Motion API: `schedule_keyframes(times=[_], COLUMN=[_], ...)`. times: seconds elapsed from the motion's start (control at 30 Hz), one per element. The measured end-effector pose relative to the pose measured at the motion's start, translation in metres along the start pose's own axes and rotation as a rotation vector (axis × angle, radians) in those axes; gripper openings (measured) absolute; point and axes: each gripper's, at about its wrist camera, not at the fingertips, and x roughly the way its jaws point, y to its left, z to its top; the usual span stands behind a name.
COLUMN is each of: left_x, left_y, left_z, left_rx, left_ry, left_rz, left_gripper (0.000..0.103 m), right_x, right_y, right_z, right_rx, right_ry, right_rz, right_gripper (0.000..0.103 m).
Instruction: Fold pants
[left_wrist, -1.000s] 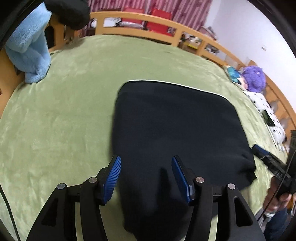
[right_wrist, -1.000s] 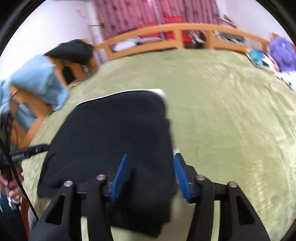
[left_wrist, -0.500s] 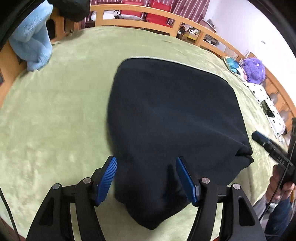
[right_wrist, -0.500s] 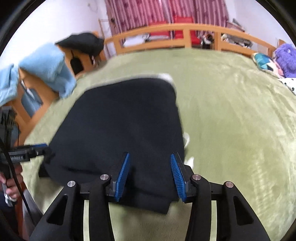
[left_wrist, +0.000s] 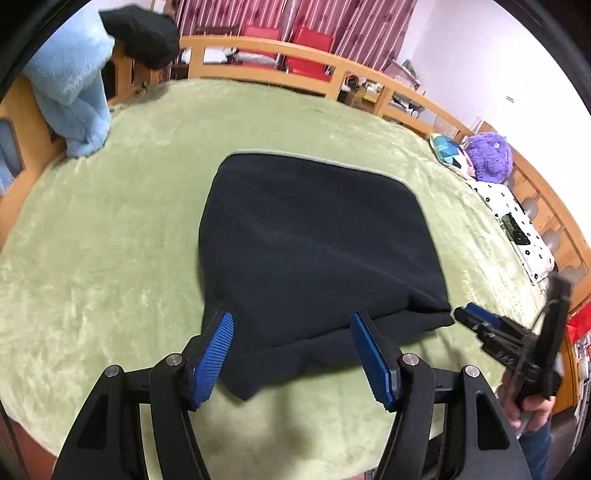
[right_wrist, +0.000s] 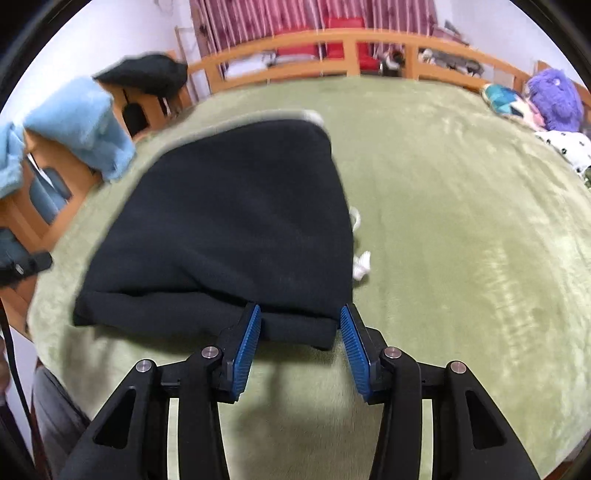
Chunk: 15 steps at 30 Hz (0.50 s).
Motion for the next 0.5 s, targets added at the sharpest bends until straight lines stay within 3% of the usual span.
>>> schedule_keyframes(times=[0.1, 0.17, 0.27, 0.37, 0.5], left_x=[-0.021, -0.035, -0.057, -0.076, -0.097], left_y=[-0.016, -0.026, -0.040, -0.054, -0.075], left_z=[0.001, 0.002, 0.006, 0.009, 0.009], left_rx=[-0.002, -0.005, -0.016, -0.008, 0.008], left_ry=[-0.047, -0.074, -0.105, -0.142, -0.171], left_rz=[-0.004, 0.002, 0.023, 0.046, 0.111], left_gripper=[0.065, 0.067, 0.071, 0.080, 0.081], right_x=[-0.040, -0.063, -0.094, -0.119, -0.140], right_y=[0.008, 0.014, 0.023, 0.032, 0.034], right_z=[0.008, 0.013, 0.021, 0.025, 0.026], right_rx=[0.003, 0.011, 0.015, 0.022, 0.040], right_ry=[-0.073, -0.115, -0.161, -0.181, -0.188], right_rz=[-0.004, 0.004, -0.004, -0.005, -0.015], right_gripper=[0.051, 0.061, 0.063, 0.073, 0.079])
